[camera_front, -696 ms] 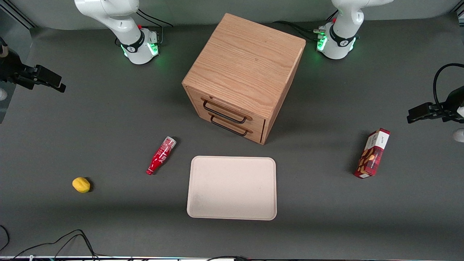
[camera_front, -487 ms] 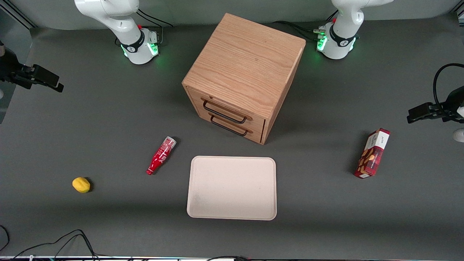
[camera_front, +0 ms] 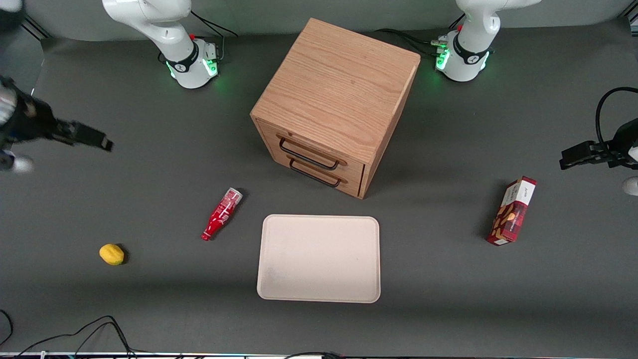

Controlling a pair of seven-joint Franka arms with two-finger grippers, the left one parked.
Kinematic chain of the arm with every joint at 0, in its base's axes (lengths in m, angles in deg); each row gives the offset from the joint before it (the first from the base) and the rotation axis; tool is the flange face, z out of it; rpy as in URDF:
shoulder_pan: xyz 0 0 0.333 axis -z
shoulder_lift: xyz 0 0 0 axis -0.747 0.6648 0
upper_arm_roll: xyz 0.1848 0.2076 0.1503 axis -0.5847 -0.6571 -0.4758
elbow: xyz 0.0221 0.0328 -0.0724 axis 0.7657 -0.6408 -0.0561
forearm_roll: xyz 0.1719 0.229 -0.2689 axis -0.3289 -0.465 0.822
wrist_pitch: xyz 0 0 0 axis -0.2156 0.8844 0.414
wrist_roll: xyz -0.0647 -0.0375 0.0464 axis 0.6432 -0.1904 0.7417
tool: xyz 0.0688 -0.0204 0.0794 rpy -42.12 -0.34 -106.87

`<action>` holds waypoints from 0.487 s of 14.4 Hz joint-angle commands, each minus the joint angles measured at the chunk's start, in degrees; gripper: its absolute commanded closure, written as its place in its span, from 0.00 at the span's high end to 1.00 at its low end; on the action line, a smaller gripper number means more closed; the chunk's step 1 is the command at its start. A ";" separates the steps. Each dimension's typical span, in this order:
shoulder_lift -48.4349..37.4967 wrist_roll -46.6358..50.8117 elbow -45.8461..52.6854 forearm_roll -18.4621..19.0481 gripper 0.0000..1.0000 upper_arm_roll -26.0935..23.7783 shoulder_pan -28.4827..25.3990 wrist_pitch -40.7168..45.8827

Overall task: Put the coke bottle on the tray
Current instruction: 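Move the right gripper down toward the red Coca-Cola bottle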

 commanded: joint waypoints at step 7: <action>18.75 20.66 -14.69 2.66 1.00 -4.90 -3.06 -33.61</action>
